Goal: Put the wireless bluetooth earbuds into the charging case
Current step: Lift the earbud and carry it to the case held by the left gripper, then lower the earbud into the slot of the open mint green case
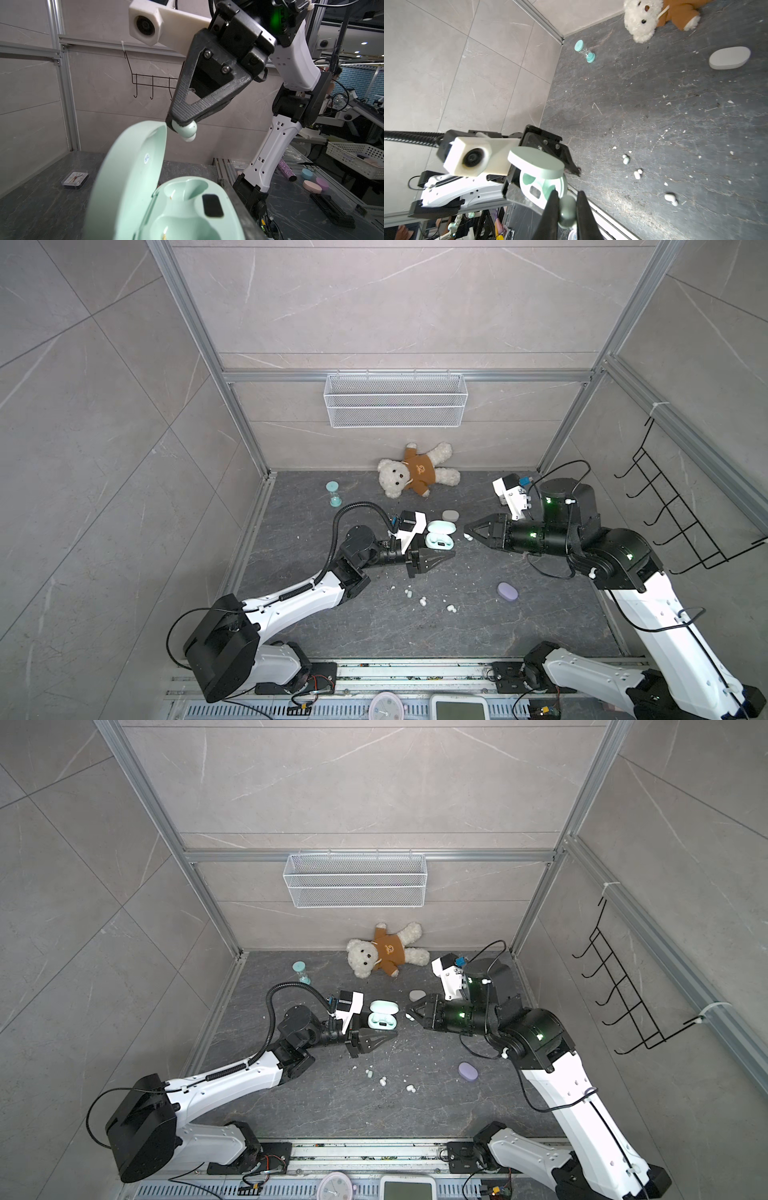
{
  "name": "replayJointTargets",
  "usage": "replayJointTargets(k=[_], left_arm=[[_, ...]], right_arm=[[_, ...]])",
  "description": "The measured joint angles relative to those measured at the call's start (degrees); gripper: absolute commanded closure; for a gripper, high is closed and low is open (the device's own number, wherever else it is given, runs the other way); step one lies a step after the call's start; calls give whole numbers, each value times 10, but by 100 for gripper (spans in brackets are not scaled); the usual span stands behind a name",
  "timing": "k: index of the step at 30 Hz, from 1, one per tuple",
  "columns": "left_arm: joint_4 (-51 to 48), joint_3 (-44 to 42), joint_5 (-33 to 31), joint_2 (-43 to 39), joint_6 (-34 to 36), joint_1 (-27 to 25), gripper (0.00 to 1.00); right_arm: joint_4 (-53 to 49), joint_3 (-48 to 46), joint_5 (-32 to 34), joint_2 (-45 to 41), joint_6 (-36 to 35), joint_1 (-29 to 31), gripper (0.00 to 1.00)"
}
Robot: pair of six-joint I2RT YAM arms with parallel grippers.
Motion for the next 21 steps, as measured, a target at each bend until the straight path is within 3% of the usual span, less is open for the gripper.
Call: replayJointTargets(k=[10, 21], left_arm=[[24, 7, 17, 8, -20, 3, 70], [24, 7, 17, 8, -26, 3, 70]], right_arm=[[13, 10, -60, -2, -8, 5, 86], [23, 8, -68, 12, -17, 50, 86]])
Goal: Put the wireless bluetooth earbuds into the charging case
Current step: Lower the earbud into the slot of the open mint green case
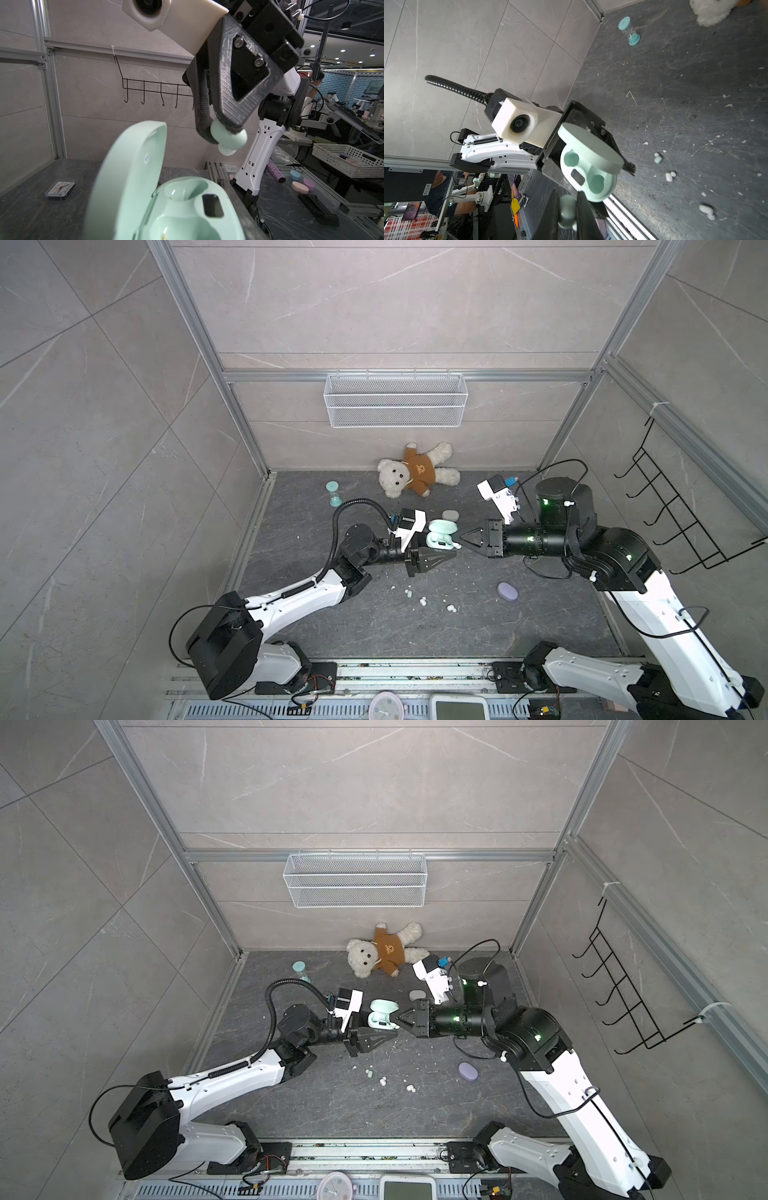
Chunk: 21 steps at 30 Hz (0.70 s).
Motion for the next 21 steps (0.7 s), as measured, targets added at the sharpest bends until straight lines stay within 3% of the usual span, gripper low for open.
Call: replayJointTargets(k=[21], left_arm=[[13, 0, 15, 0, -14, 0, 70]], right_arm=[[20, -7, 23, 15, -4, 17, 86]])
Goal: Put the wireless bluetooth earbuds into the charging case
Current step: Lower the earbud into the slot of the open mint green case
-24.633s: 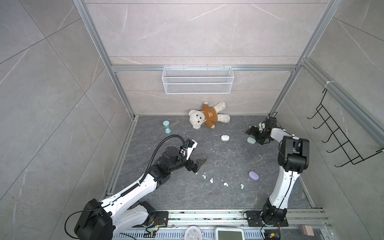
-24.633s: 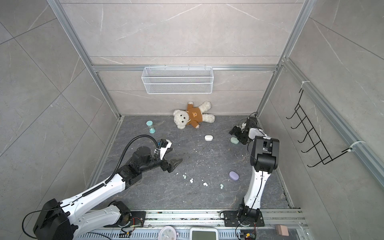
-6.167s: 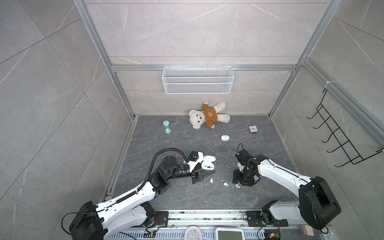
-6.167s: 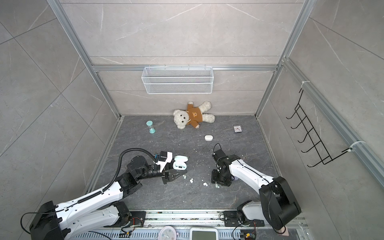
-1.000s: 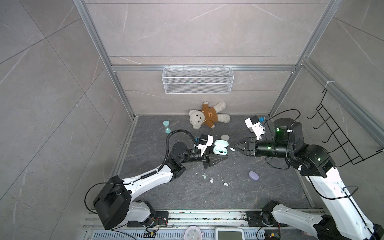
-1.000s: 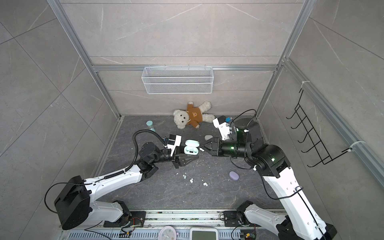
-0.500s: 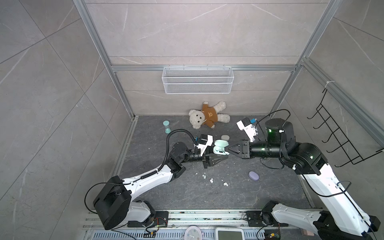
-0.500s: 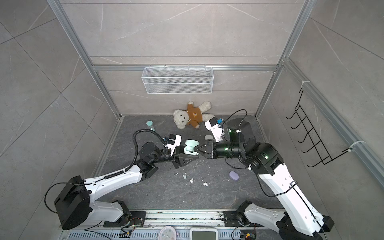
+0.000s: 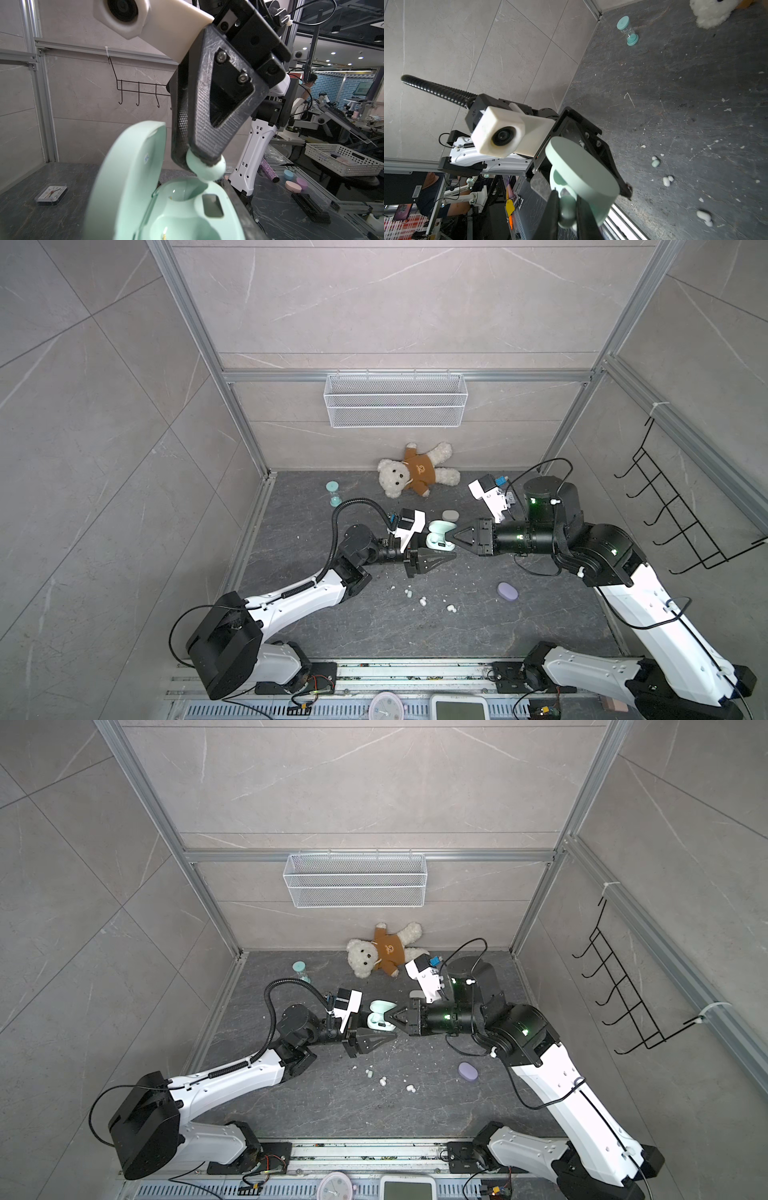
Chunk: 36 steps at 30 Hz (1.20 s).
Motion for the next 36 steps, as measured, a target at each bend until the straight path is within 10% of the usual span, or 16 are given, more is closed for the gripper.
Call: replayJointTargets(k=[36], left_arm=[[7, 0, 1, 0, -5, 0, 71]], right_arm=[[0, 1, 24, 10, 0, 7, 80]])
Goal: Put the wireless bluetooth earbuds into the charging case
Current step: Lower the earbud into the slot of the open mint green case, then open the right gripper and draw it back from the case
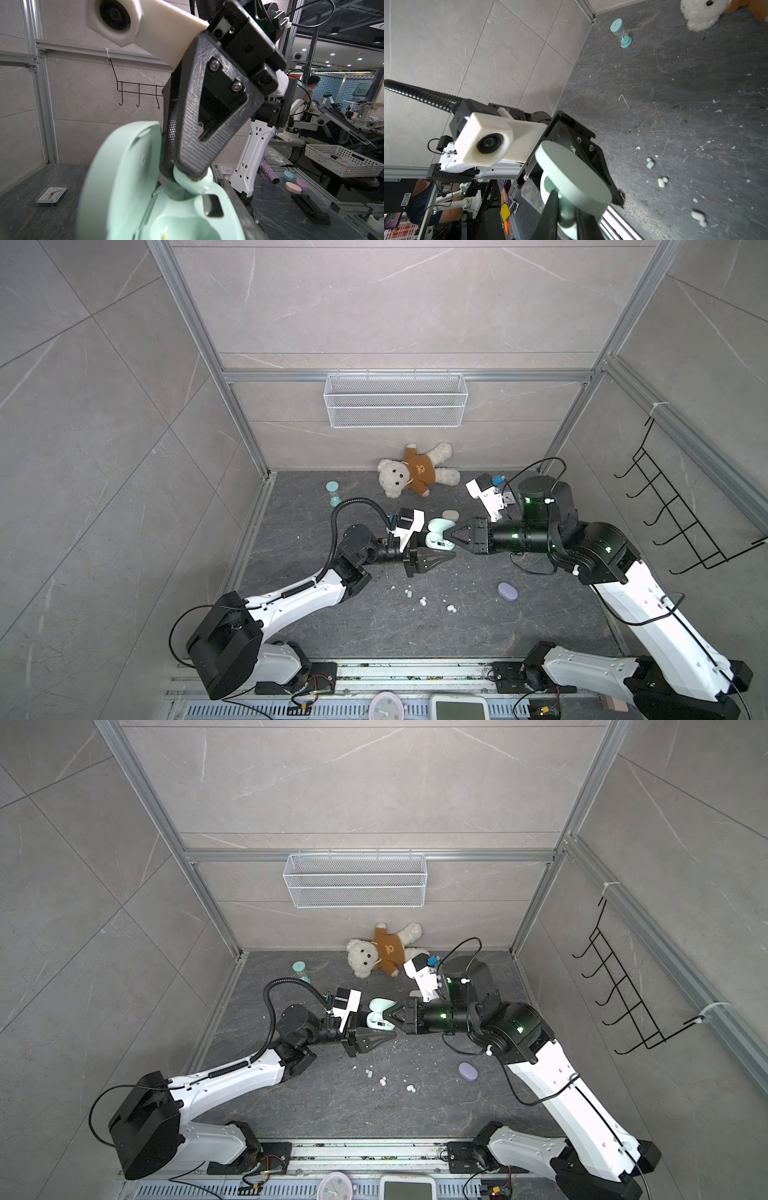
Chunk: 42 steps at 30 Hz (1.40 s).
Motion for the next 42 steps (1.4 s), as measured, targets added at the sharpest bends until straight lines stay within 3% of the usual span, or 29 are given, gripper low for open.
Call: replayJointTargets(k=[29, 42], left_arm=[[0, 0, -1, 0, 0, 3, 71], [-2, -3, -1, -5, 0, 3, 71]], right_arm=[[-52, 45, 36, 19, -15, 12, 57], [-68, 59, 37, 22, -15, 28, 56]])
